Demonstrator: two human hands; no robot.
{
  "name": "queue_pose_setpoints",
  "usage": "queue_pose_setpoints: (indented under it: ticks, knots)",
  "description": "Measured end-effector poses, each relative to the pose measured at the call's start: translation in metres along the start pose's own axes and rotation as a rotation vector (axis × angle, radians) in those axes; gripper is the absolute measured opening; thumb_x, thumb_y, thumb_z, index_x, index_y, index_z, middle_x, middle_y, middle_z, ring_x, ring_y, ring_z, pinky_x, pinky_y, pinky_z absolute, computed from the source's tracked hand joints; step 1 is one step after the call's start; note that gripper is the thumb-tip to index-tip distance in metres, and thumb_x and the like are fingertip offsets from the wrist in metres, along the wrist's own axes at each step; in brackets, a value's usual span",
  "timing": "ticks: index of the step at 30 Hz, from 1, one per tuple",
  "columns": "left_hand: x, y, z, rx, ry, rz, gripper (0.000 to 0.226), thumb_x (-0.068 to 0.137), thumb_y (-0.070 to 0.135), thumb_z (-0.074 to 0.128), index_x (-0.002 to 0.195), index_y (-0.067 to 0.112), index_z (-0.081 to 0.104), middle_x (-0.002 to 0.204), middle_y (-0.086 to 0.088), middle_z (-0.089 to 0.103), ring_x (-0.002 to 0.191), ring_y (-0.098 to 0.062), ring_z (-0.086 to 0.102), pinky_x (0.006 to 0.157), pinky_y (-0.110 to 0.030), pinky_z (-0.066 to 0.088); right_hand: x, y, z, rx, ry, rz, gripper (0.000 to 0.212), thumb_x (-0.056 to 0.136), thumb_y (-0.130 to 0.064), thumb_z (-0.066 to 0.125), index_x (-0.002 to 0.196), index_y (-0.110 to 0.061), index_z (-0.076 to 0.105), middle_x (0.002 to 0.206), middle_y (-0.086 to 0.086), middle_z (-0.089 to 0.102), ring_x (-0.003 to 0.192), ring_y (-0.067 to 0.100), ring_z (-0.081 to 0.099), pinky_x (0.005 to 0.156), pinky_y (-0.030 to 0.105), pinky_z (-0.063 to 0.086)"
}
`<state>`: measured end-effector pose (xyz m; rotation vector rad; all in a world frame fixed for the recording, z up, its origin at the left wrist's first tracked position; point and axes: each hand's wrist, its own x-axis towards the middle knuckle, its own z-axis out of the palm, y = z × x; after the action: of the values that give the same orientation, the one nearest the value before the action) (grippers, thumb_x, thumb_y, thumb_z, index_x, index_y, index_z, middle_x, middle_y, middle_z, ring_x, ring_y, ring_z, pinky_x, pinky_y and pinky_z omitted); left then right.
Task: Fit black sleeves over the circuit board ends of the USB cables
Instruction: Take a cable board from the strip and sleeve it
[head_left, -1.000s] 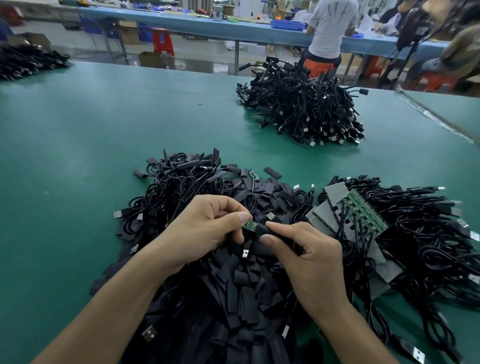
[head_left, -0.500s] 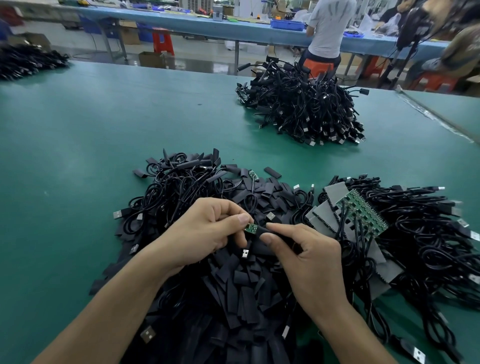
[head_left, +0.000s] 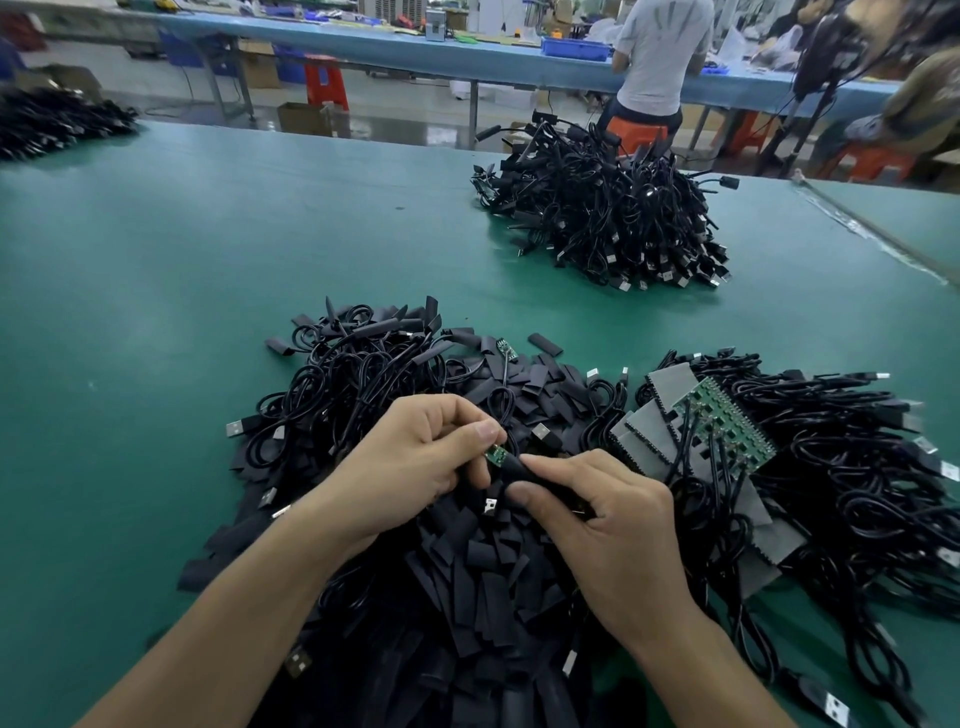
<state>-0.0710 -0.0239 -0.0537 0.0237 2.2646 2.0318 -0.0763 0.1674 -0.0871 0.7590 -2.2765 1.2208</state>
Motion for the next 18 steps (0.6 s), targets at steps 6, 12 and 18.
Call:
queue_pose_setpoints:
  ticks: [6, 12, 18]
  knots:
    - [-0.0014, 0.0002, 0.0029, 0.004, -0.029, 0.013, 0.015, 0.099, 0.017, 0.057, 0.093, 0.006, 0.065, 0.060, -0.001, 0.066, 0.039, -0.004, 0.034, 0.040, -0.012, 0.028, 0.0007, -0.0002, 0.0006, -0.004, 0.051, 0.083, 0.030, 0.085, -0.043, 0.066, 0.100, -0.020, 0.078, 0.090, -0.017, 0.070, 0.086, -0.005, 0.066, 0.077, 0.013, 0.050]
    - [-0.0007, -0.0026, 0.0018, 0.049, 0.035, -0.004, 0.013, 0.098, 0.018, 0.061, 0.090, 0.008, 0.066, 0.061, -0.003, 0.068, 0.039, -0.005, 0.032, 0.039, -0.014, 0.027, -0.0013, -0.0002, 0.0002, -0.046, -0.018, 0.027, 0.030, 0.084, -0.040, 0.071, 0.104, -0.017, 0.076, 0.087, -0.014, 0.068, 0.081, 0.001, 0.064, 0.073, 0.019, 0.051]
    - [0.0002, -0.0039, 0.0073, -0.018, 0.065, -0.020, 0.014, 0.097, 0.018, 0.060, 0.089, 0.008, 0.067, 0.060, -0.003, 0.067, 0.039, -0.005, 0.032, 0.038, -0.013, 0.027, -0.0011, -0.0010, 0.0020, -0.101, -0.009, -0.006, 0.032, 0.088, -0.037, 0.065, 0.104, -0.013, 0.076, 0.087, -0.009, 0.069, 0.080, 0.007, 0.064, 0.075, 0.022, 0.051]
